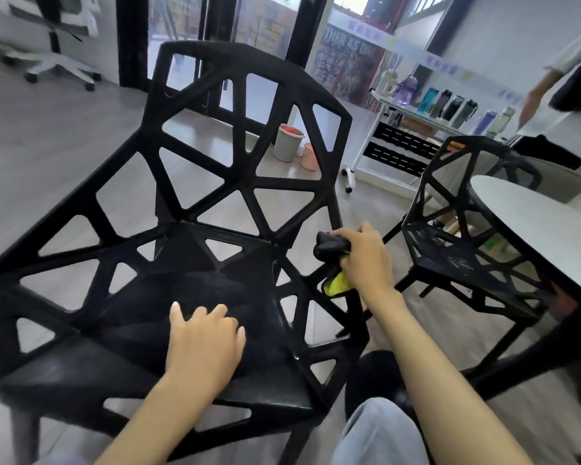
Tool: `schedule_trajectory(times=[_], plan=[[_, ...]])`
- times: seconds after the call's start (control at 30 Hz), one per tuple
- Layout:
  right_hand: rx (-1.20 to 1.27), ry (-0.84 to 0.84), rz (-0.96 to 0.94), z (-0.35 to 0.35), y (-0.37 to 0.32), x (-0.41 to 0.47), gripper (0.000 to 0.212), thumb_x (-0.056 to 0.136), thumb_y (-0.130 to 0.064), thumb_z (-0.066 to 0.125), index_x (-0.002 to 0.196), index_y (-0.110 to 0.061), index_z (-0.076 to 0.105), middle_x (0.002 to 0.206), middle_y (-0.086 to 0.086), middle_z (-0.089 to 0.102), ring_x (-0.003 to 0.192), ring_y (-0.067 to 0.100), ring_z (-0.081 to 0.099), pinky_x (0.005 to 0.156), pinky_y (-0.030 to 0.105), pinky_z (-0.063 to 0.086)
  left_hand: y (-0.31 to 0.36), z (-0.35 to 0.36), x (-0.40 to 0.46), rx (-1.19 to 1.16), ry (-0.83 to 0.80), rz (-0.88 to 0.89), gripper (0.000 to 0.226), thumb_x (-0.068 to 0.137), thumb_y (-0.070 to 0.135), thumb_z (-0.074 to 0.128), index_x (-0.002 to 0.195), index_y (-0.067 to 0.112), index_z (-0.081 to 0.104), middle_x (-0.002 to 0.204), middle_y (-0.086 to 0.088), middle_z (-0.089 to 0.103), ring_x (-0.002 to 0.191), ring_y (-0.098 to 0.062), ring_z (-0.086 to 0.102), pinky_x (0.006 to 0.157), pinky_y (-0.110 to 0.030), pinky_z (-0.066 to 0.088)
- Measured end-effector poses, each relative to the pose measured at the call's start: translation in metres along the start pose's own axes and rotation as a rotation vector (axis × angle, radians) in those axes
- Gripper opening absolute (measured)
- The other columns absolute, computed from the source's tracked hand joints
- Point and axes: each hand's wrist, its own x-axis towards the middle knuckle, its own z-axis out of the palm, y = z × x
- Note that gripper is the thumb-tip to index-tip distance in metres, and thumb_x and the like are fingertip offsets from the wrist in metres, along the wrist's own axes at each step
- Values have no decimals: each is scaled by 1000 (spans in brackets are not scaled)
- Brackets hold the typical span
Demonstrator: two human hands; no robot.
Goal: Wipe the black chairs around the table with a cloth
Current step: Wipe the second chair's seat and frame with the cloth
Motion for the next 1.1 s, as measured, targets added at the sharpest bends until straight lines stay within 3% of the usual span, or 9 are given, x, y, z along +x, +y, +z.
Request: schedule_trajectory(times=[0.2, 0.3, 0.4, 0.5, 0.6, 0.67, 0.93, 1.1], plan=[[-20, 11, -65, -7, 21, -78, 46, 76, -4, 73, 106, -39, 73, 85, -10, 41, 80, 16, 45, 63, 32, 39, 7, -11, 0, 10, -62, -55, 34, 87, 34, 75, 56, 22, 66, 70, 5, 58, 63, -26, 59, 102, -66, 39], [-13, -53, -68, -12, 29, -105, 46, 78, -7, 71, 105, -43, 74, 87, -12, 46, 83, 16, 50, 62, 31, 43, 14, -17, 3, 107, -92, -51, 37, 106, 42, 41, 89, 30, 71, 101, 10, 62, 96, -20, 63, 117, -60, 25], [-28, -48, -79, -8, 16, -64, 42, 81, -8, 70, 109, -40, 75, 92, -10, 50, 87, 18, 53, 65, 32, 43, 20, -27, 4, 113, -151, -30, 41, 109, 40, 29, 105, 30, 68, 115, 10, 59, 108, -19, 59, 120, -56, 21], [1, 12, -73, -2, -2, 6, 33, 85, -9, 67, 108, -32, 73, 94, -5, 56, 89, 24, 57, 67, 32, 37, 17, -16, -1, 93, -88, -30, 33, 106, 38, 42, 94, 29, 72, 105, 9, 62, 97, -21, 63, 114, -57, 31], [10, 39, -28, 0, -13, 62, 27, 83, -8, 65, 102, -27, 67, 88, -5, 55, 87, 27, 61, 65, 32, 36, 12, -12, -1, 20, -31, -36, 30, 77, 28, 84, 55, 20, 66, 68, 3, 58, 59, -28, 59, 87, -64, 48], [1, 33, -9, -2, -14, 77, 25, 82, -7, 66, 98, -27, 68, 86, -6, 55, 86, 27, 62, 66, 33, 40, 14, -3, -4, 6, -14, -24, 38, 65, 22, 92, 46, 17, 59, 60, 1, 53, 50, -29, 55, 78, -64, 51], [-80, -17, -93, -3, 0, 2, 27, 83, -7, 66, 90, -32, 72, 83, -8, 50, 82, 25, 56, 62, 32, 34, 9, 0, -4, -32, 85, -59, 35, 68, 19, 89, 48, 16, 60, 62, -1, 54, 54, -32, 55, 86, -66, 49], [-84, 85, -115, 10, -15, 75, 27, 81, -8, 68, 96, -30, 75, 89, -2, 58, 87, 28, 59, 65, 32, 39, 11, 3, -5, -10, 119, -42, 36, 67, 16, 90, 49, 15, 58, 62, -2, 51, 54, -31, 52, 91, -68, 46]])
